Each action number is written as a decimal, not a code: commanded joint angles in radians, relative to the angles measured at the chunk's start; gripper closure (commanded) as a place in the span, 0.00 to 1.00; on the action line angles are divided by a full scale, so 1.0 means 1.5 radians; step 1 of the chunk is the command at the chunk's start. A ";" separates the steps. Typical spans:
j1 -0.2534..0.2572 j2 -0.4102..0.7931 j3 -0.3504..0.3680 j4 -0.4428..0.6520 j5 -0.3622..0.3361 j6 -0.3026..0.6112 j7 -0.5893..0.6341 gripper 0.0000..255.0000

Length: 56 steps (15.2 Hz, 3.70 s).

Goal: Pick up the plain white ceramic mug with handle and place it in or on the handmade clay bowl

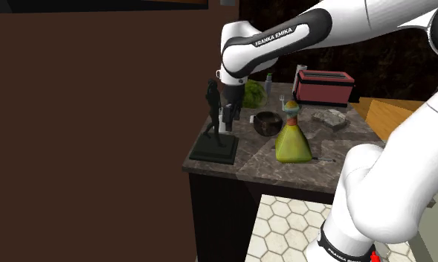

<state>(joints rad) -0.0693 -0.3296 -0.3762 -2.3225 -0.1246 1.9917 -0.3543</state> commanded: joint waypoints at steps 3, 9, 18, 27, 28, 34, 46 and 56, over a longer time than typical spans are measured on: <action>-0.002 0.089 -0.041 0.055 0.028 0.052 -0.061 0.00; -0.017 0.235 -0.086 0.155 0.112 0.110 -0.167 0.00; -0.103 0.462 -0.085 0.367 0.269 0.125 -0.311 0.00; -0.112 0.502 -0.071 0.353 0.295 0.174 -0.327 0.00; -0.112 0.502 -0.071 0.353 0.295 0.174 -0.327 0.00; -0.112 0.502 -0.071 0.353 0.295 0.174 -0.327 0.00; -0.110 0.493 -0.074 0.359 0.289 0.160 -0.322 1.00; -0.103 0.456 -0.088 0.400 0.260 0.087 -0.301 1.00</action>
<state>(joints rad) -0.2262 0.3618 -0.5059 -1.7259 0.2707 2.1321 -0.8102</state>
